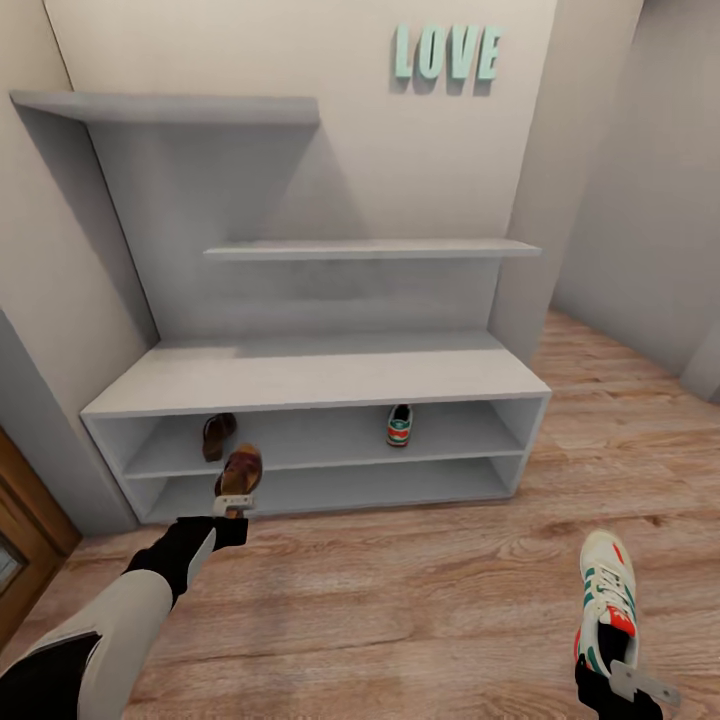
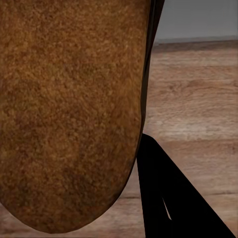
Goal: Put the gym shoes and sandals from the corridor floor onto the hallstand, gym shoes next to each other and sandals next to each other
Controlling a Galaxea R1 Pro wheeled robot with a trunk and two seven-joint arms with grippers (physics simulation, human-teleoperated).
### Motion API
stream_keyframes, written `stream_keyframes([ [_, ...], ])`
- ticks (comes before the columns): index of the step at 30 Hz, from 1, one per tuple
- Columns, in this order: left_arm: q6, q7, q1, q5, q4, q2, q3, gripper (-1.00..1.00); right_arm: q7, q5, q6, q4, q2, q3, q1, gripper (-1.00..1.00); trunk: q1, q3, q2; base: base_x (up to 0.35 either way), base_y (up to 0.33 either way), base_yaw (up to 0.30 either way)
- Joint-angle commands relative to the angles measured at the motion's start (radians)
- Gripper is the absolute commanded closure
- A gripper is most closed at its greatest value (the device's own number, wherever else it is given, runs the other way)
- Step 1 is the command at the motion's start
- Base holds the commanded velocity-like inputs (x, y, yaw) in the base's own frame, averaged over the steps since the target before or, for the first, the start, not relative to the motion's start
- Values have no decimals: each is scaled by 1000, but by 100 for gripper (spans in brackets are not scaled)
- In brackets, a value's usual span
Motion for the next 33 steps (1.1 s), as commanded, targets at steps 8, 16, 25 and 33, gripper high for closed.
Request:
stream_keyframes([
  [8,4,-7,0,-14,-4,1,8,100,2,-10,-5,2,0,4,-1,100,31,-39,-57,0,0,0],
  [16,5,0,-1,-15,-8,4,7,100,2,-10,-5,2,0,4,-1,100,61,-76,-113,0,0,0],
  [25,5,5,-2,-17,-42,8,7,100,1,-10,-6,2,0,4,-1,100,96,-119,-176,0,0,0],
  [33,12,4,-2,-18,-80,17,50,100,1,-9,-5,4,-1,4,-1,100,126,-148,-232,0,0,0],
])
